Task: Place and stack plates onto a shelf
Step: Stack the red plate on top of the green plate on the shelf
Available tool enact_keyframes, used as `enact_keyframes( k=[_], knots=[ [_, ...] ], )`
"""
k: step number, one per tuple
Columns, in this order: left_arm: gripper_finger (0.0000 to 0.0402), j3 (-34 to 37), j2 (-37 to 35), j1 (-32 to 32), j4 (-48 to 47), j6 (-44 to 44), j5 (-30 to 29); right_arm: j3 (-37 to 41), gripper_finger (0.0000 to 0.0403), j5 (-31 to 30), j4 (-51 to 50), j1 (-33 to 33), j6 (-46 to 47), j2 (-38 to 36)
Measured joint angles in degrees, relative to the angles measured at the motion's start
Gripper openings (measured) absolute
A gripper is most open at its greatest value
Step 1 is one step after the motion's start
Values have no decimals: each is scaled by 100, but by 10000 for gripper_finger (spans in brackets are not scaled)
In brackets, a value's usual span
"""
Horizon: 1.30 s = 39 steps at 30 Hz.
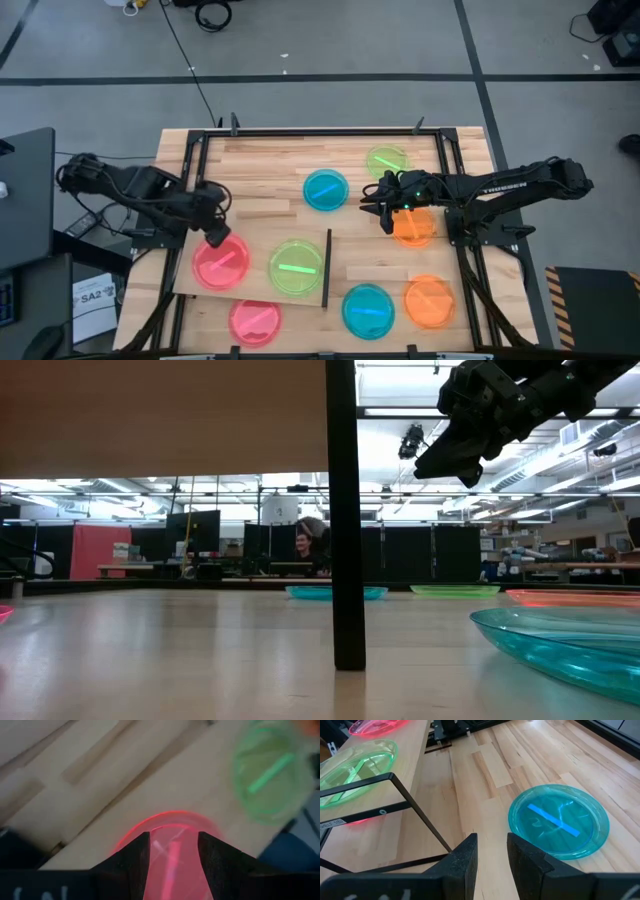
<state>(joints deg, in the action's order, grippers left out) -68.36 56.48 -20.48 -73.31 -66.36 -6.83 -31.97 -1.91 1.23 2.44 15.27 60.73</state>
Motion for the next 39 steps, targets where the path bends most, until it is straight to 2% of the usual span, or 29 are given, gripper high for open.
enact_keyframes(
  k=[4,9,12,25,32,39],
  knots=[
    [172,-1,49,-311,398,145,-288,0,112,0,1,-4,2,0],
    [172,-7,170,-728,743,294,-919,0,112,0,2,-4,2,0],
    [172,-7,301,-982,1153,494,-1065,0,112,0,5,-4,3,0],
    [172,-7,1440,-1965,3610,1441,-1158,0,112,0,42,-7,7,0],
    [172,-7,1880,-2289,4218,1451,-1163,0,112,0,39,-7,17,0],
    [172,-7,1966,-2681,4700,1404,-1438,0,112,0,39,-7,24,0]
  ],
)
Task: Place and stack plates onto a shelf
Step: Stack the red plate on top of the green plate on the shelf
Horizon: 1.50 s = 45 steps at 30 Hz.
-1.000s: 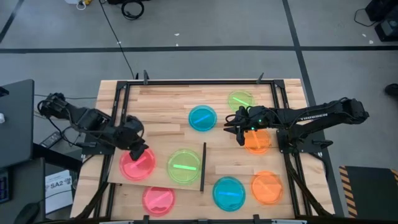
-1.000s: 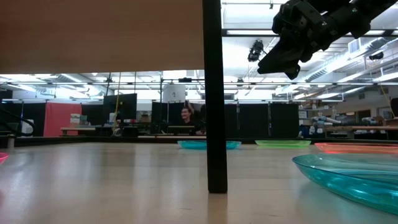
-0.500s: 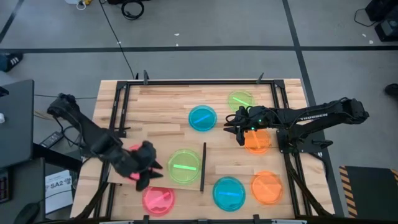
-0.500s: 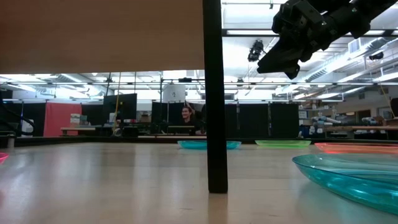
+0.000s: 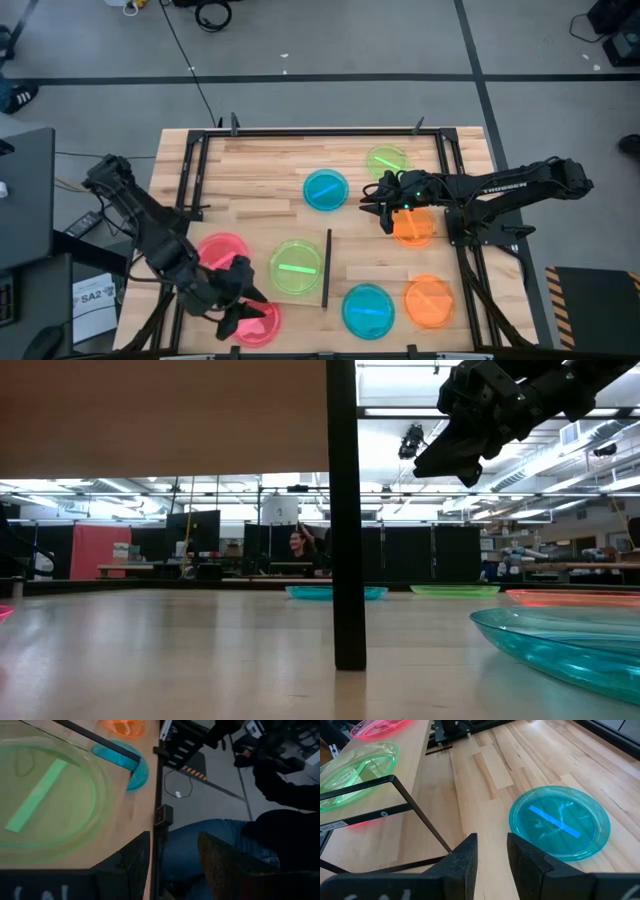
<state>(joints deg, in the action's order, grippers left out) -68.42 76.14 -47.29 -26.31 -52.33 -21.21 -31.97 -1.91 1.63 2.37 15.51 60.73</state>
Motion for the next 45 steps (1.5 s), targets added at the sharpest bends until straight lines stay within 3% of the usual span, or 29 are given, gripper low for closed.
enact_keyframes(
  k=[11,24,33,45],
  knots=[
    [171,0,318,-877,44,-1421,-267,0,112,2,0,0,290,0],
    [171,0,820,-1616,-61,-4425,870,0,112,4,0,0,243,0],
    [172,-2,1051,-1760,-1240,-6493,1250,0,112,2,-2,0,234,0],
    [172,0,1844,-1711,-1308,-7312,1255,0,112,4,-17,0,234,0]
  ],
)
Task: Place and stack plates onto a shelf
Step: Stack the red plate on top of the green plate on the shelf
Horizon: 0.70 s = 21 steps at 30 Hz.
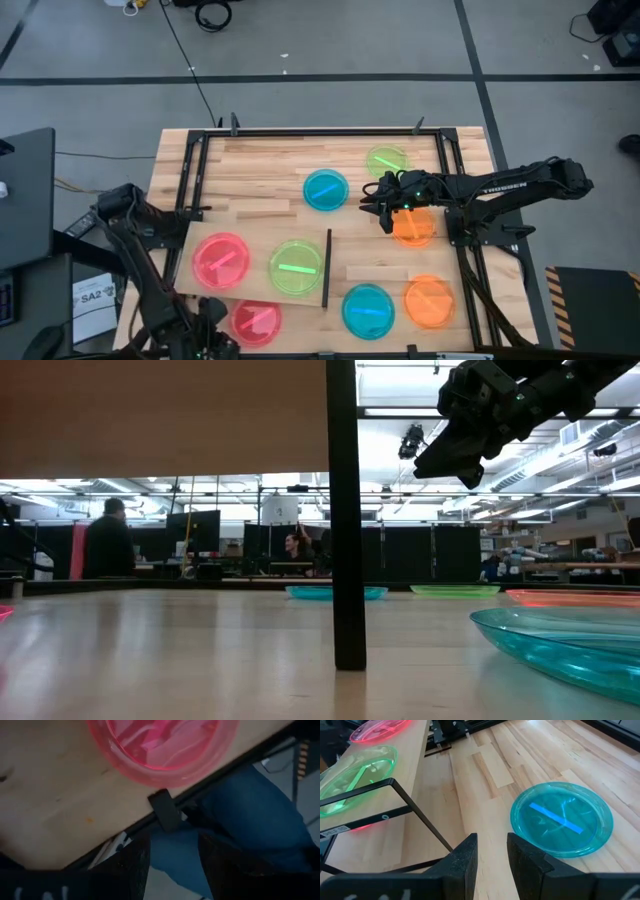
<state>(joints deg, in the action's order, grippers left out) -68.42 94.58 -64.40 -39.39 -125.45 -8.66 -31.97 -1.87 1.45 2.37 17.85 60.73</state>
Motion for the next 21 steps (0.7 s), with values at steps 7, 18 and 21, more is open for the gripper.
enact_keyframes(
  k=[7,18,21],
  knots=[
    [172,0,373,0,17,-152,-3,0,112,0,0,0,0,0],
    [172,4,755,9,-21,-434,-1,0,112,0,0,0,0,0],
    [172,4,830,39,-36,-466,-3,0,112,0,1,0,0,0]
  ],
)
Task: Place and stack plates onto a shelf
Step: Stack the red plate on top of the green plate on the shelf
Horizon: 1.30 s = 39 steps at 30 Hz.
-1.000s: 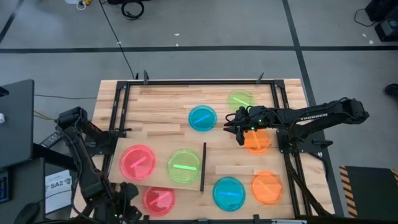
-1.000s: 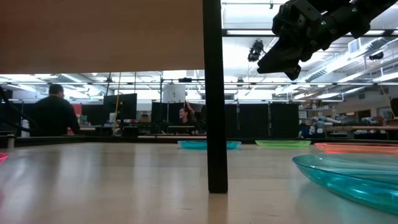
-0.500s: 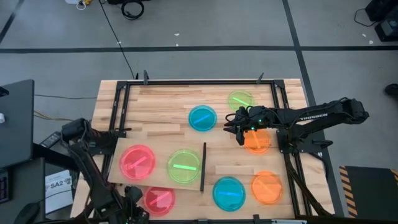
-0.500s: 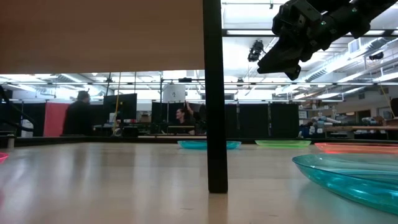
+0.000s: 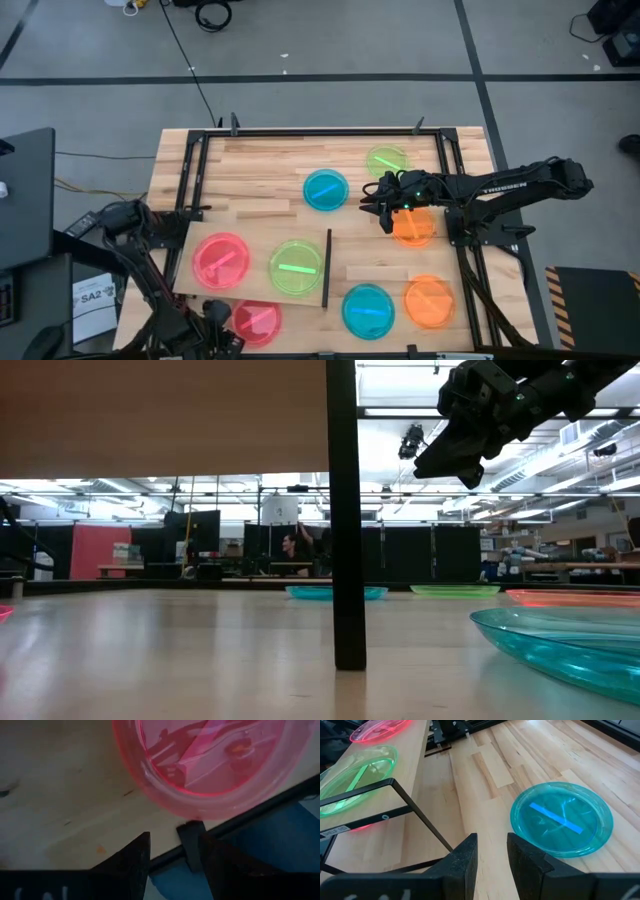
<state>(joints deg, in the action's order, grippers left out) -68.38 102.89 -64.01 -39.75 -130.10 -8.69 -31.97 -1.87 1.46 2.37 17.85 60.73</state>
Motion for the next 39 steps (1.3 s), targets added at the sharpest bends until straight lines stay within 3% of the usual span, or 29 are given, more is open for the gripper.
enact_keyframes(
  k=[10,39],
  knots=[
    [172,2,329,155,-18,-64,0,0,112,0,-1,0,0,0],
    [172,0,335,386,-556,-61,66,0,112,0,1,-4,0,0]
  ],
)
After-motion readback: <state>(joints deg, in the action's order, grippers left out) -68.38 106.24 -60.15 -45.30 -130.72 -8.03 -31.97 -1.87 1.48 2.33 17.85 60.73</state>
